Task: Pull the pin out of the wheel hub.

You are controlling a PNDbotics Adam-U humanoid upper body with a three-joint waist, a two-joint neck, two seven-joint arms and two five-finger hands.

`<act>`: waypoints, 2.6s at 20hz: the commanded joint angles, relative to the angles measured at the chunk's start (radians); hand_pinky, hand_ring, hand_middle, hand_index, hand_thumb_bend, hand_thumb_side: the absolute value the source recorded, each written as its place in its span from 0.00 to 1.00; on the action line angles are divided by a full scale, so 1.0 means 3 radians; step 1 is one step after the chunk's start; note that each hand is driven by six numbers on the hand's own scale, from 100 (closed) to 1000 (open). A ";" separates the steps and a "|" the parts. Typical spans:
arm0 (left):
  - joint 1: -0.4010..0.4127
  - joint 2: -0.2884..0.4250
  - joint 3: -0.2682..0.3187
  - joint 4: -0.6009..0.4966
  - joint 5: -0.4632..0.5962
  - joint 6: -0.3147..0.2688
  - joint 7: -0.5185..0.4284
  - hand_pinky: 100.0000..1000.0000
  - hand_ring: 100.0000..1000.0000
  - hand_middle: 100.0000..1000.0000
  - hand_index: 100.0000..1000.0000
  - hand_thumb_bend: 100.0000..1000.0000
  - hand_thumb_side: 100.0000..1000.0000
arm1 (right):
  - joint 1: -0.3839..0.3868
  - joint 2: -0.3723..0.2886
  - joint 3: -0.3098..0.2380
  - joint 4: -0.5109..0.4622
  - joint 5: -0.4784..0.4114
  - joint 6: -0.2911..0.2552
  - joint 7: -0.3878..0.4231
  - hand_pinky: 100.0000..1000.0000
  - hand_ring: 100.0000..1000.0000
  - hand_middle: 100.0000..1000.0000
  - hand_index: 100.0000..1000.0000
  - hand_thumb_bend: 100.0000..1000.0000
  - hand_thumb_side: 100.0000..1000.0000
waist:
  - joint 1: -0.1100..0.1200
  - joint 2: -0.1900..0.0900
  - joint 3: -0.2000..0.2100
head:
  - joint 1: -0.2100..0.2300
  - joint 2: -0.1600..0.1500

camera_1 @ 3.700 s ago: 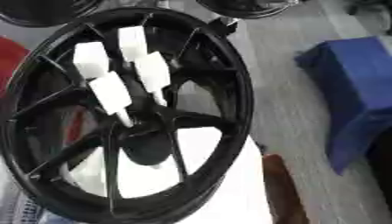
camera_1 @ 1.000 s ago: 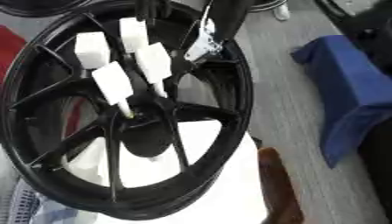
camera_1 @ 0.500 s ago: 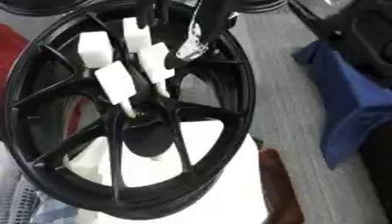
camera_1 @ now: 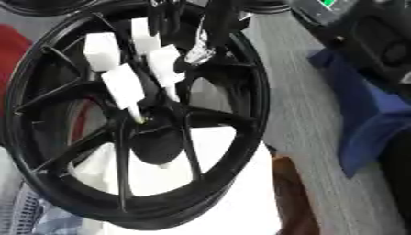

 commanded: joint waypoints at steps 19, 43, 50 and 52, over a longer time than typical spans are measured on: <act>-0.0081 0.0032 0.0031 -0.0039 0.0008 -0.0001 -0.0031 0.73 0.76 0.65 0.73 0.49 0.62 | 0.0049 0.0002 -0.0006 0.0222 0.0121 -0.0070 -0.0002 0.85 0.69 0.66 0.74 0.38 0.22 | -0.0008 -0.0002 0.0070 | 0.0026 0.0018; -0.0073 0.0024 0.0060 -0.0031 0.0021 -0.0002 -0.0017 0.73 0.76 0.65 0.73 0.47 0.63 | 0.0062 0.0065 -0.0008 0.0323 -0.0021 0.0060 -0.0161 0.83 0.65 0.53 0.61 0.23 0.21 | -0.0024 -0.0004 0.0098 | 0.0041 0.0018; -0.0061 0.0043 0.0067 -0.0013 0.0018 -0.0005 -0.0005 0.73 0.75 0.65 0.73 0.47 0.63 | 0.0018 0.0052 -0.0045 0.0288 -0.0113 0.0083 -0.0119 0.83 0.62 0.47 0.55 0.18 0.17 | -0.0020 -0.0020 0.0071 | 0.0025 0.0018; -0.0053 0.0048 0.0069 -0.0008 0.0017 -0.0004 -0.0002 0.73 0.75 0.65 0.73 0.47 0.63 | 0.0008 0.0039 -0.0070 0.0268 -0.0161 0.0082 -0.0105 0.83 0.62 0.46 0.54 0.16 0.14 | -0.0018 -0.0025 0.0061 | 0.0010 0.0018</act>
